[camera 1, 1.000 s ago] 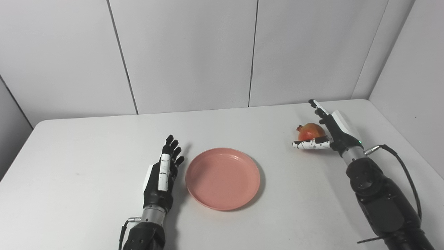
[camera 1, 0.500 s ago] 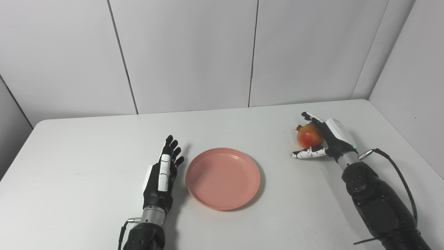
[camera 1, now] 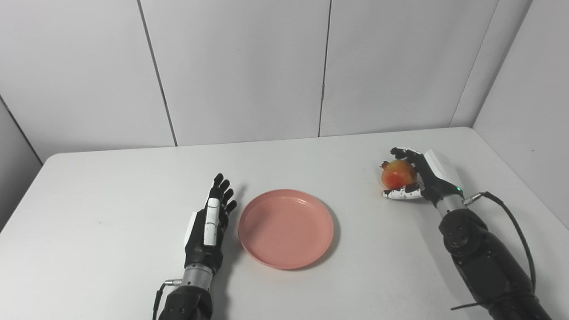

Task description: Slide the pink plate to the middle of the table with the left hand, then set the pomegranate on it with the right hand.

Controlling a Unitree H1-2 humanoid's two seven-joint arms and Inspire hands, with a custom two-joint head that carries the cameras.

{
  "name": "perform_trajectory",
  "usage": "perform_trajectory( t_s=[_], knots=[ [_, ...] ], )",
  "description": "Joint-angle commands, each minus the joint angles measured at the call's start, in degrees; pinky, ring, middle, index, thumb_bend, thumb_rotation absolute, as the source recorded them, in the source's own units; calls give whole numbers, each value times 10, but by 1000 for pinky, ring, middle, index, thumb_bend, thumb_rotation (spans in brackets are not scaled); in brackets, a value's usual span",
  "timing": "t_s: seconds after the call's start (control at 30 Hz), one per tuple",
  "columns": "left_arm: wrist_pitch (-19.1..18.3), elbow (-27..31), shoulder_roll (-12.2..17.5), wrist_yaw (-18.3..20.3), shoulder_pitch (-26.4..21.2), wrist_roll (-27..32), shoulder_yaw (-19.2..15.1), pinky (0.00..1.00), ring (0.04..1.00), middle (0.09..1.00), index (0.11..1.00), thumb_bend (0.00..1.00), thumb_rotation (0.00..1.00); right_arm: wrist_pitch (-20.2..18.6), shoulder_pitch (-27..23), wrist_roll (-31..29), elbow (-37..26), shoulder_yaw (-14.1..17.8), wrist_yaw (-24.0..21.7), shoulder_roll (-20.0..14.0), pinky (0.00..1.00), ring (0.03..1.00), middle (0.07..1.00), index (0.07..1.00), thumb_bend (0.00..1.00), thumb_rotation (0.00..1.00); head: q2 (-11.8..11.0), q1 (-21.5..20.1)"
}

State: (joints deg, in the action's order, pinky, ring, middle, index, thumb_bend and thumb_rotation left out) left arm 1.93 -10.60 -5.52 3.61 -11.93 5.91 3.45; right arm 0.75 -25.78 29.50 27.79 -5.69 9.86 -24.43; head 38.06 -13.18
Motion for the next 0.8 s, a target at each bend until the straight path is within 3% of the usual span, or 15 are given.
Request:
perform_trajectory(
  t_s=[0.0,0.03,0.07,0.1,0.17,0.4,0.67,0.77],
  knots=[
    [14,18,-7,2,-11,-5,5,947,981,1000,980,681,989,41,-28,10,-2,4,39,-7,527,612,667,681,635,0,-1,1],
    [13,19,-7,1,-11,-8,6,945,980,1000,979,684,995,42,-28,12,-2,2,44,-8,501,587,647,671,613,0,-1,1],
    [14,18,-6,2,-11,-8,7,945,980,999,978,687,998,44,-28,15,0,1,50,-9,471,558,623,585,559,56,-1,1],
    [16,17,-6,4,-12,-6,8,953,985,1000,984,690,1000,47,-28,18,1,0,55,-9,418,509,513,550,531,18,-1,1],
    [18,15,-6,5,-12,-5,8,956,986,1000,989,687,1000,52,-28,20,4,0,62,-9,380,479,465,537,518,2,-2,1],
    [17,14,-10,3,-13,-2,8,957,986,1000,987,687,999,66,-26,14,-4,4,70,-10,416,492,461,523,519,0,-2,3],
    [13,14,-8,7,-16,0,9,962,991,1000,994,693,1000,69,-21,-9,-55,17,64,9,395,468,453,530,519,0,-1,3],
    [11,16,-8,7,-16,2,9,961,989,1000,993,682,1000,87,-21,-14,-72,15,64,15,399,471,458,527,520,0,-2,6]
  ],
)
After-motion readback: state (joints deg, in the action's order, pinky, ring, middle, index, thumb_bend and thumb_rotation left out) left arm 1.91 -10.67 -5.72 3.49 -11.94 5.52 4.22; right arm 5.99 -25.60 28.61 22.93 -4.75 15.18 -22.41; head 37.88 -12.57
